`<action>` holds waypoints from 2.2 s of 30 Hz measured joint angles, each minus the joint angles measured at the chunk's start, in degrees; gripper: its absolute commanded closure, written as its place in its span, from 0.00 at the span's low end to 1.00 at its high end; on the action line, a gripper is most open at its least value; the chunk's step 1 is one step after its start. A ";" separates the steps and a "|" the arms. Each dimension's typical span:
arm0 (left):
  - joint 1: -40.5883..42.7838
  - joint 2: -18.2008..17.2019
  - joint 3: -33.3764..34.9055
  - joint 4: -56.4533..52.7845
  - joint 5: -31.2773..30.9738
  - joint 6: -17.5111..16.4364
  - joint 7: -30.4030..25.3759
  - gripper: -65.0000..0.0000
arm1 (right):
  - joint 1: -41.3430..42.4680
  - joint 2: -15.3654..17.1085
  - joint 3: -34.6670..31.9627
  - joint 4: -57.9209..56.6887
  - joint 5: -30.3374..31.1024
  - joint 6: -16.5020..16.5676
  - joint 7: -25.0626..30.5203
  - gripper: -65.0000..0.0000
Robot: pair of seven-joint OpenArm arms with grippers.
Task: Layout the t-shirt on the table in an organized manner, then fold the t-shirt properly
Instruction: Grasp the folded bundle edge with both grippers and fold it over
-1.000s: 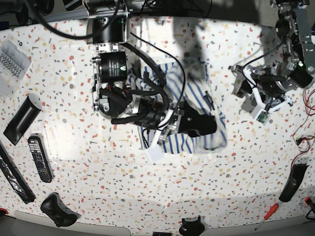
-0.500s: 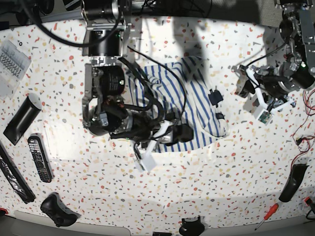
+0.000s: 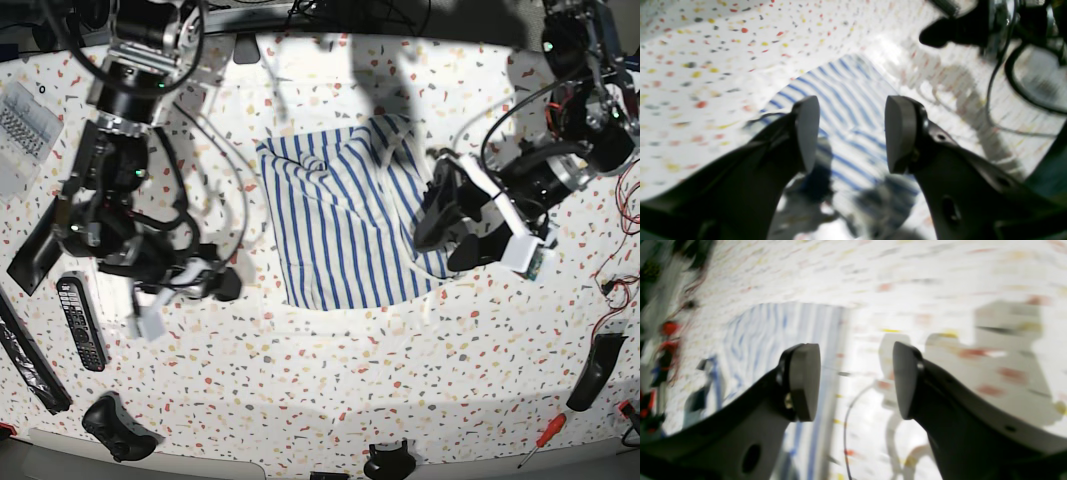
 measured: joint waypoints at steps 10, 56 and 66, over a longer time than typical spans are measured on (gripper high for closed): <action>0.57 7.89 18.47 -6.27 14.93 -1.51 -12.07 0.55 | 0.00 6.93 1.79 0.02 3.39 0.00 -0.26 0.49; 2.67 0.79 21.66 -24.06 23.23 -0.59 -9.40 0.55 | 12.68 -3.65 -36.89 -26.08 -15.10 0.00 24.46 0.49; 1.64 -6.10 21.94 -23.61 35.58 9.14 -16.46 0.55 | 12.15 1.97 -33.48 -25.73 -5.49 0.02 16.11 0.49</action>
